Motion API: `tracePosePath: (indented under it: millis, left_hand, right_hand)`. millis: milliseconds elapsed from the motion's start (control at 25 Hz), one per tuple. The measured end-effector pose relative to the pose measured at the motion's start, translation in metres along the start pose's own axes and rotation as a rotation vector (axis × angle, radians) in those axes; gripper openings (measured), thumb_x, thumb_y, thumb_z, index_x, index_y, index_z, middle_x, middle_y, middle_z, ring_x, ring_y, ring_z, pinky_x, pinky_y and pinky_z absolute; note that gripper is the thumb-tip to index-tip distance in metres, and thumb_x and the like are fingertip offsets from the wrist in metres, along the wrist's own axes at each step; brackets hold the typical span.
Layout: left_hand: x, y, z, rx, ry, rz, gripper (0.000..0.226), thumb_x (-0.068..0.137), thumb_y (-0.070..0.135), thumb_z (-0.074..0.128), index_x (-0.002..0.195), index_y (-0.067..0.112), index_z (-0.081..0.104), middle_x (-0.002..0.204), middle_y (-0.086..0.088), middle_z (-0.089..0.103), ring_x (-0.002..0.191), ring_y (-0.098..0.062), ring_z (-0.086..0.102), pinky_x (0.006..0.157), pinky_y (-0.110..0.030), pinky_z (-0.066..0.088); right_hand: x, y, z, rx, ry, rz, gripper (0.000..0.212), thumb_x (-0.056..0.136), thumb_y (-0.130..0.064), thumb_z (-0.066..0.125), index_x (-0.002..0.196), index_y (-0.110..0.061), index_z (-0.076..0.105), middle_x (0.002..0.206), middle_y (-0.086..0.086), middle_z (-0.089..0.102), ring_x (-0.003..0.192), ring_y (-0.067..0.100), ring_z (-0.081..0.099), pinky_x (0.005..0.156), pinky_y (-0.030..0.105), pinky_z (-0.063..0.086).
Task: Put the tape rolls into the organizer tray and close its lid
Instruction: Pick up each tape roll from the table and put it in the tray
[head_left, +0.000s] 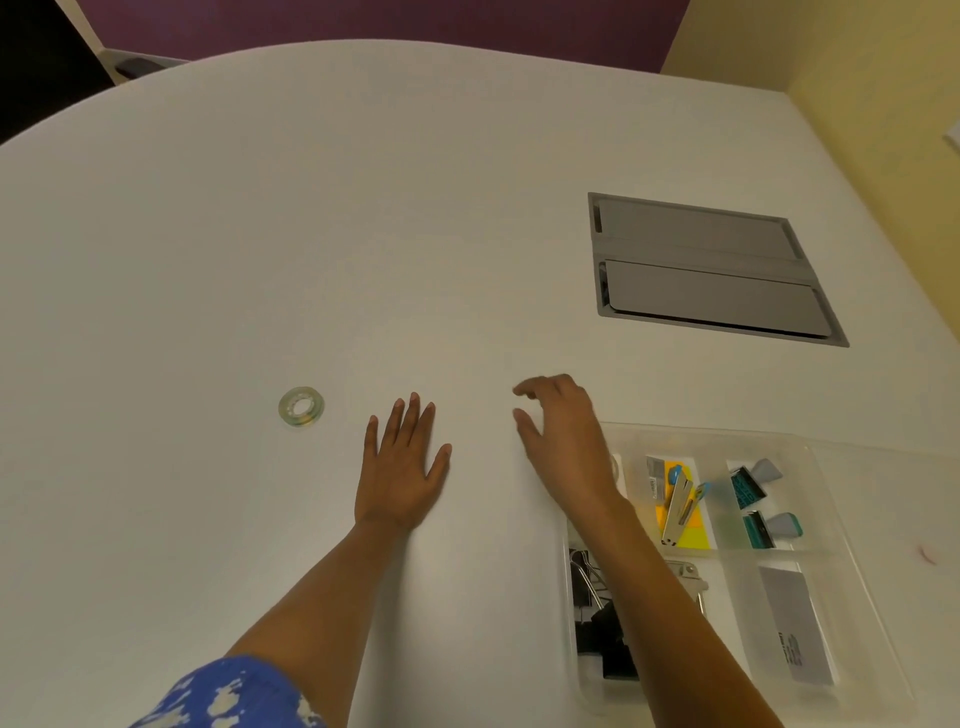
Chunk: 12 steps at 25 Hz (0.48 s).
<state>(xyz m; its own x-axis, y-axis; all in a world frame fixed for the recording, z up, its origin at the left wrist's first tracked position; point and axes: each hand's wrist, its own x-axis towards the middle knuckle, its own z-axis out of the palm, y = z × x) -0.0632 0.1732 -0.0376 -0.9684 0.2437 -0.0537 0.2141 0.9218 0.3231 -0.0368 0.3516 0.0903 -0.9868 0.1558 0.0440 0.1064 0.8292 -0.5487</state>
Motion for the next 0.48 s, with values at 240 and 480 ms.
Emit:
tracePosePath:
  millis: [240, 480]
  left_hand:
    - [0.002, 0.001, -0.001, -0.018, 0.051, 0.036, 0.062, 0.096, 0.048, 0.026, 0.15, 0.02, 0.013, 0.159, -0.001, 0.016, 0.148, -0.014, 0.003, 0.122, -0.043, -0.001]
    - [-0.006, 0.003, -0.005, -0.262, 0.058, -0.033, 0.071, 0.095, 0.044, 0.043, 0.146, 0.035, -0.006, 0.157, 0.006, 0.002, 0.145, -0.01, 0.005, 0.121, -0.038, 0.008]
  right_hand:
    - [0.046, -0.067, 0.063, 0.034, -0.231, -0.155, 0.036, 0.096, -0.02, 0.052, 0.132, -0.015, 0.05, 0.137, 0.006, 0.048, 0.127, 0.02, 0.044, 0.096, 0.032, 0.046]
    - [0.071, -0.11, 0.127, -0.148, -0.464, -0.333, 0.05, 0.094, -0.026, 0.057, 0.138, -0.007, 0.042, 0.14, 0.013, 0.043, 0.127, 0.028, 0.044, 0.094, 0.039, 0.049]
